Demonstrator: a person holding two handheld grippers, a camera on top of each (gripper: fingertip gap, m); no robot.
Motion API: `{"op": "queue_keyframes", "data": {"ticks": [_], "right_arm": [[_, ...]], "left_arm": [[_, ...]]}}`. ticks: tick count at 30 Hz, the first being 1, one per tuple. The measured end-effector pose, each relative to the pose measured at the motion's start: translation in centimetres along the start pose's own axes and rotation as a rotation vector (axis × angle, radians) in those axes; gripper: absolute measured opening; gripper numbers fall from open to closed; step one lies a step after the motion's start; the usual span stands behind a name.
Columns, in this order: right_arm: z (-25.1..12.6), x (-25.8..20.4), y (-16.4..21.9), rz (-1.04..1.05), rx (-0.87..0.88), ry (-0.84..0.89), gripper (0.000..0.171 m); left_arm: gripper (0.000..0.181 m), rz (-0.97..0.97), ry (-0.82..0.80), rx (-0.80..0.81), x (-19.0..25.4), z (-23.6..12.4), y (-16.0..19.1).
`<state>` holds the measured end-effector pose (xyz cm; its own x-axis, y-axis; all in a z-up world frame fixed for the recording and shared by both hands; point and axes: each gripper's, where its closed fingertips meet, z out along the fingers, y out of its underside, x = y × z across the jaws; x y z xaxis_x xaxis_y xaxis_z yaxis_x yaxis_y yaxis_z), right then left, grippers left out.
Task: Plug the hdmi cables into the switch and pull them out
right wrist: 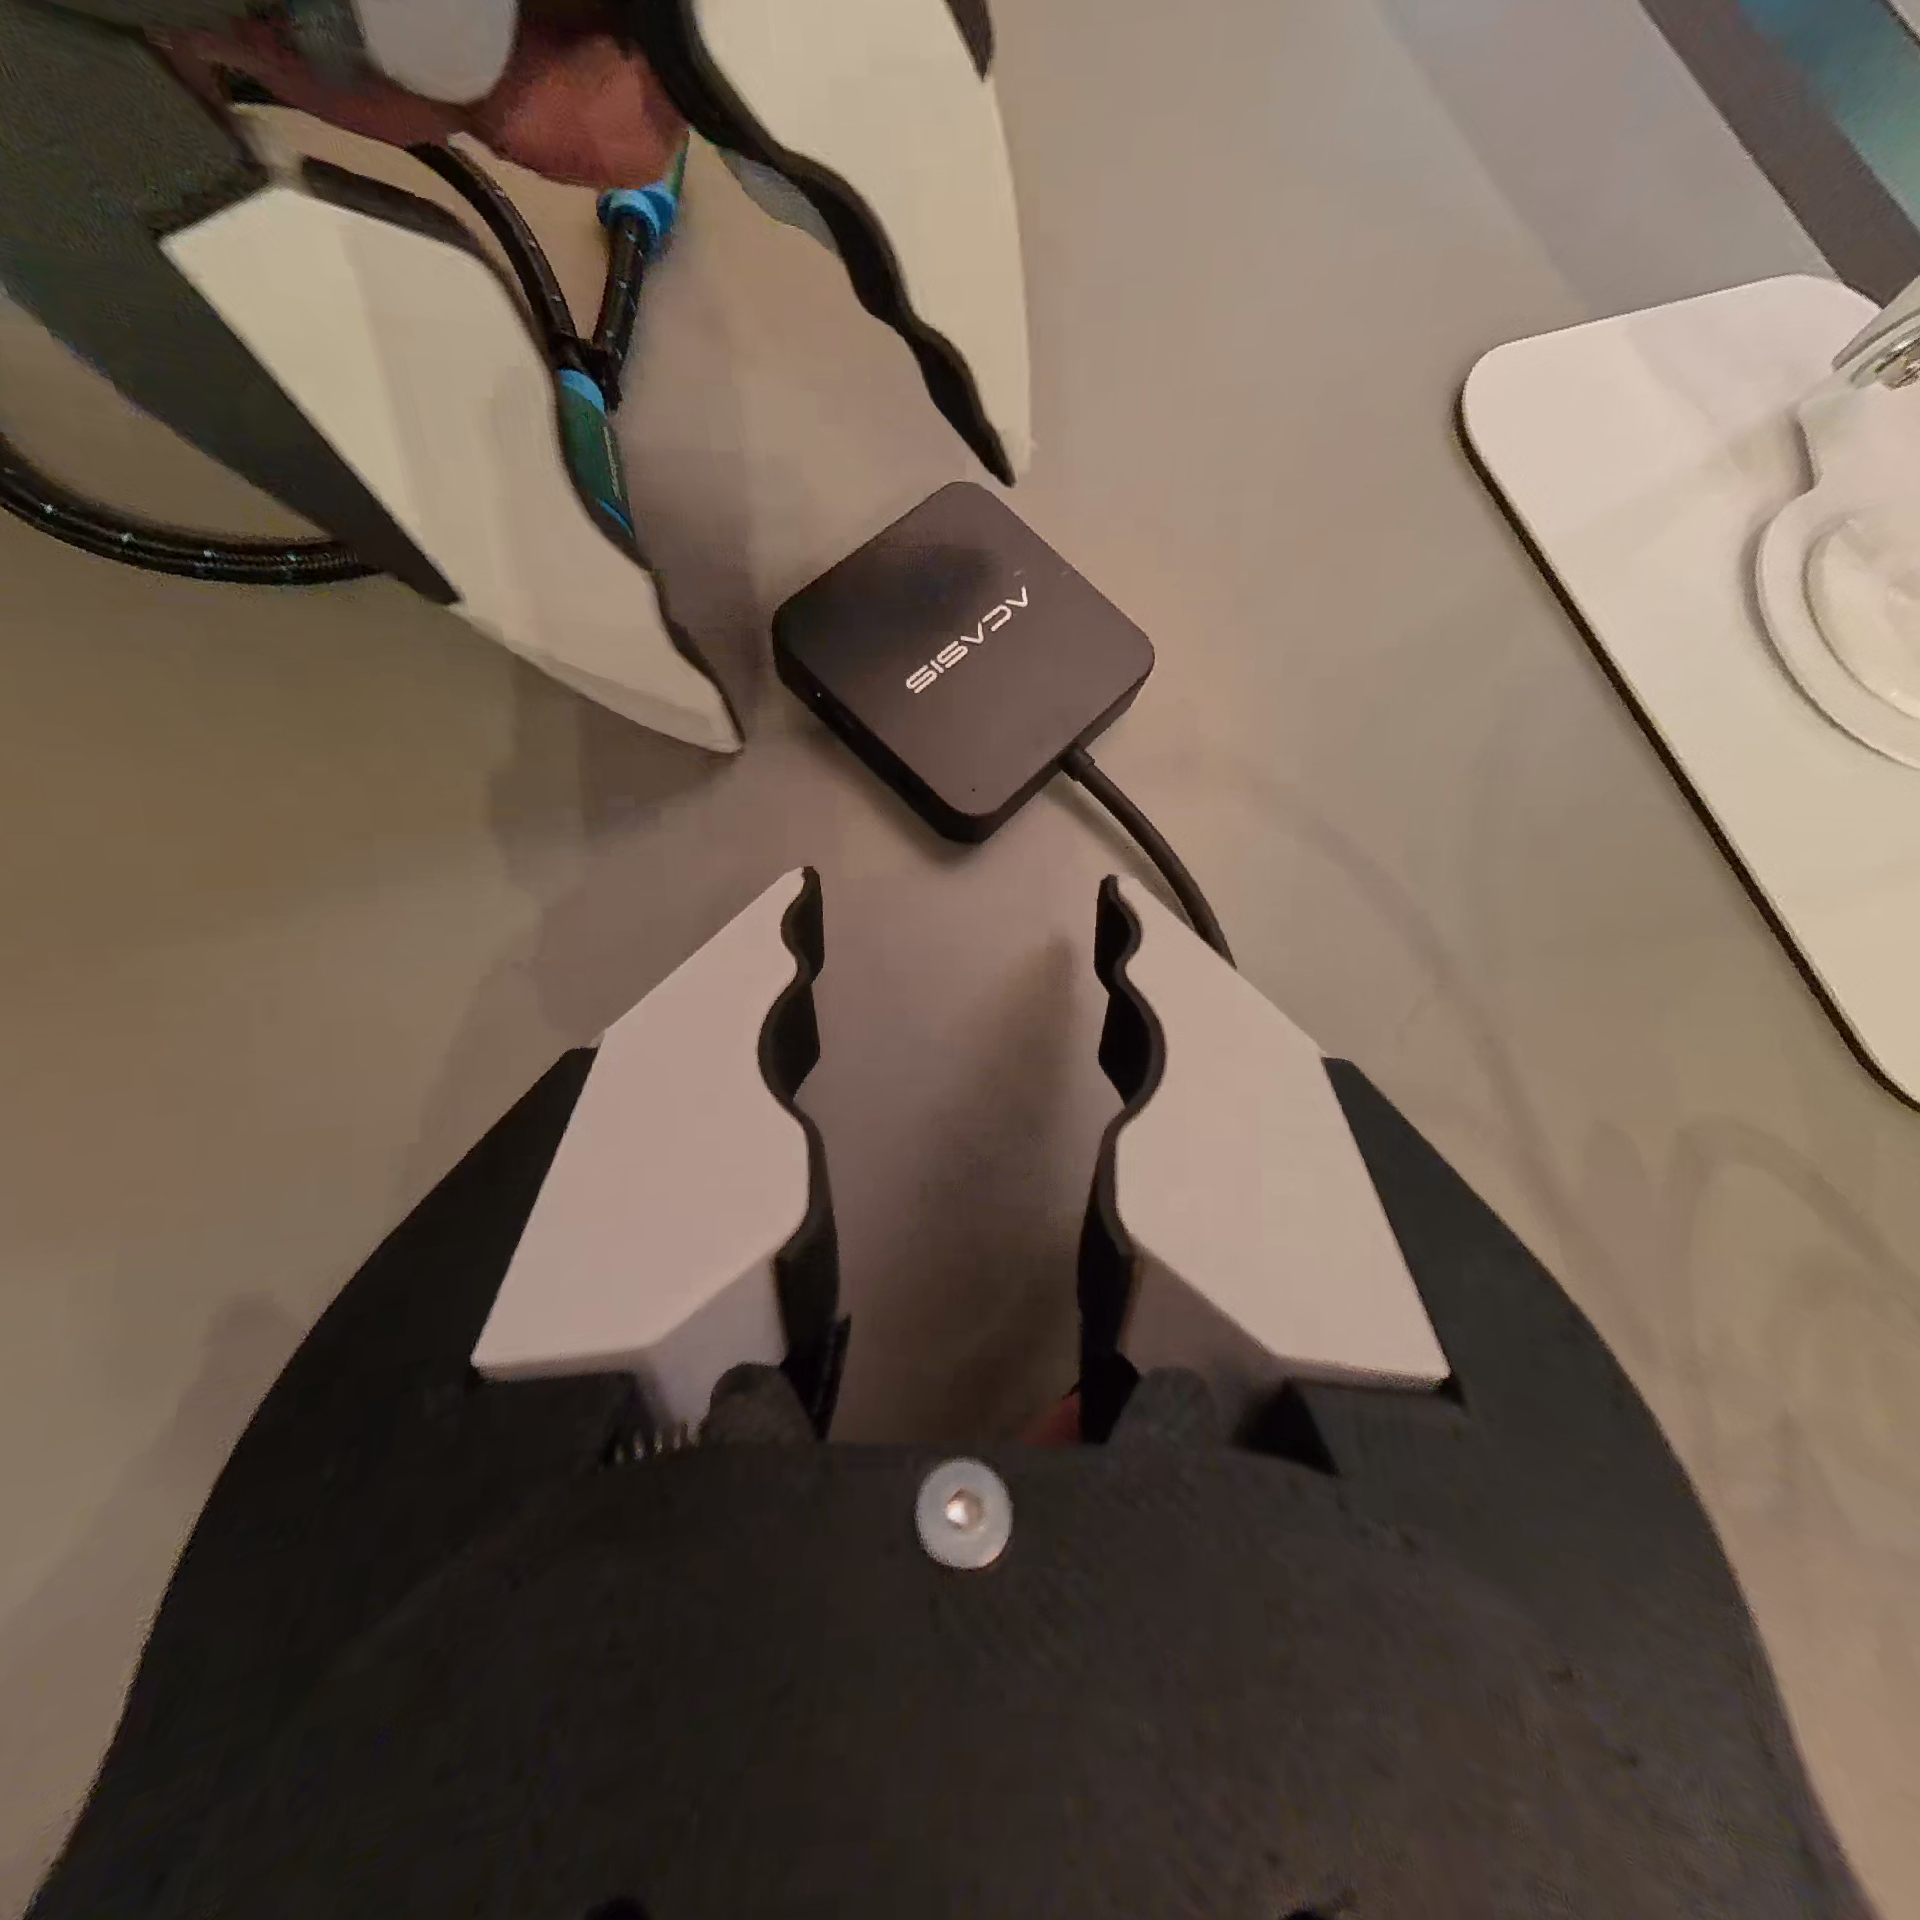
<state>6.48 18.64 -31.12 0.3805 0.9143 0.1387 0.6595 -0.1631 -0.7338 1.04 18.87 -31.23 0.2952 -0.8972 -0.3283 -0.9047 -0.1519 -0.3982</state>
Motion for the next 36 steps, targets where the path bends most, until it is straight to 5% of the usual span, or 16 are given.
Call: {"op": "queue_keyframes", "data": {"ticks": [6,11,13,18,22,36], "right_arm": [[0.0,-0.1,-0.1,0.013,0.011,-0.013,0.051],[-0.3,0.2,-0.3,-0.006,0.024,0.002,0.052],[-0.3,0.3,-0.3,-0.019,0.026,0.013,0.052],[-0.2,0.3,-0.3,-0.035,0.024,0.016,0.052],[0.0,0.3,-0.3,-0.036,0.021,0.015,0.052],[-0.2,0.6,-0.6,-0.031,0.04,0.019,0.052]], "left_arm": [[0.053,-0.088,0.077,0.036,-0.9,1.3,-1.0],[0.0,-0.051,0.068,0.077,-1.3,1.0,-1.7],[0.003,-0.077,0.083,0.051,-1.5,1.3,-1.0],[0.066,-0.072,0.039,0.034,-3.1,1.2,-0.9],[0.082,-0.041,0.019,-0.007,-5.2,1.6,-0.9],[0.062,0.003,0.198,-0.035,-7.8,3.9,-0.5]]}}
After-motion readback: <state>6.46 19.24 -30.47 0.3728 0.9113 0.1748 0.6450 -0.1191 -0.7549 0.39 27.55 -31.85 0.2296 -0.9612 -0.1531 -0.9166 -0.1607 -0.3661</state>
